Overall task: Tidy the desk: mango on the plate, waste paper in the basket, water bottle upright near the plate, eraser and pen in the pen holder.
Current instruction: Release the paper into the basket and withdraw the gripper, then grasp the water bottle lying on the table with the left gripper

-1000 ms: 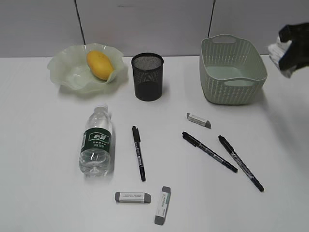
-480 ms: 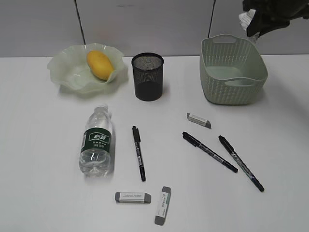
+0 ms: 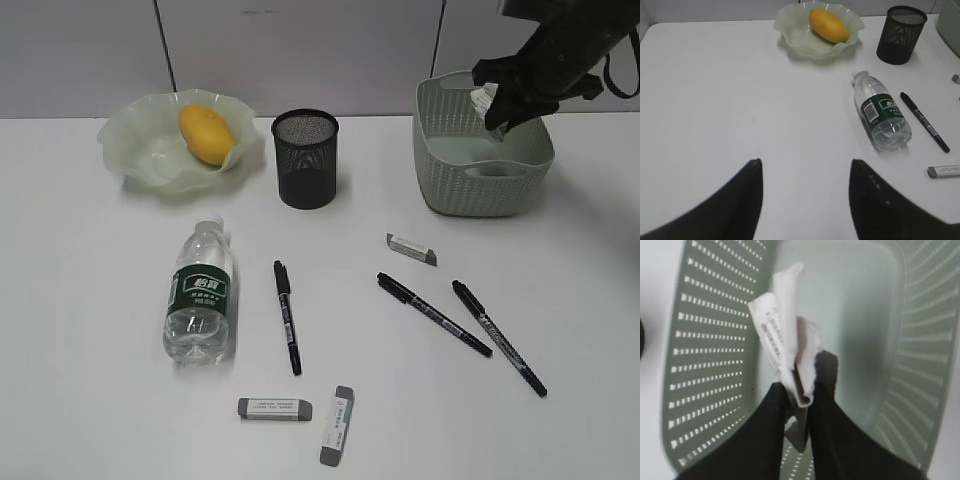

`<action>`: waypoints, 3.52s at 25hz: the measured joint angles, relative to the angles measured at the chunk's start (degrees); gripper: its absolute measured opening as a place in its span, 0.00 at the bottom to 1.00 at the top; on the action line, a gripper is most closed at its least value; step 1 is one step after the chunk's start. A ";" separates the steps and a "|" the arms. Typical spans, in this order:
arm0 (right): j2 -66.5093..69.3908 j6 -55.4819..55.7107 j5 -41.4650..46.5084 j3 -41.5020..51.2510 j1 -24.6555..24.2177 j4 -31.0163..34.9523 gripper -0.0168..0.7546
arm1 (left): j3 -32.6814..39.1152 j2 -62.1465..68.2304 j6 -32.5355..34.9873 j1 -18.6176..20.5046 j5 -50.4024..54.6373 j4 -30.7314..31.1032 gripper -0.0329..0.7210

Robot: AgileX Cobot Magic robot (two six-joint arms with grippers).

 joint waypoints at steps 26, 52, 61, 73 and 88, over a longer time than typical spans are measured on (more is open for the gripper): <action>-3.75 1.61 19.11 -6.67 0.06 -2.15 0.72 | 0.00 0.00 0.00 0.00 0.00 -0.02 0.59; -51.42 1.80 17.04 43.38 0.00 -13.14 0.71 | 0.00 0.00 0.00 0.00 0.00 -0.06 0.56; -78.21 6.00 12.66 58.70 0.00 -15.60 0.71 | 0.00 0.00 0.00 0.00 0.00 0.49 0.56; -104.56 5.88 9.88 75.91 0.00 -17.38 0.71 | 0.00 0.43 0.00 0.00 0.00 -0.65 0.56; -127.80 4.44 11.18 77.06 0.00 -17.55 0.66 | -3.48 29.32 0.34 0.00 -0.16 -13.56 0.75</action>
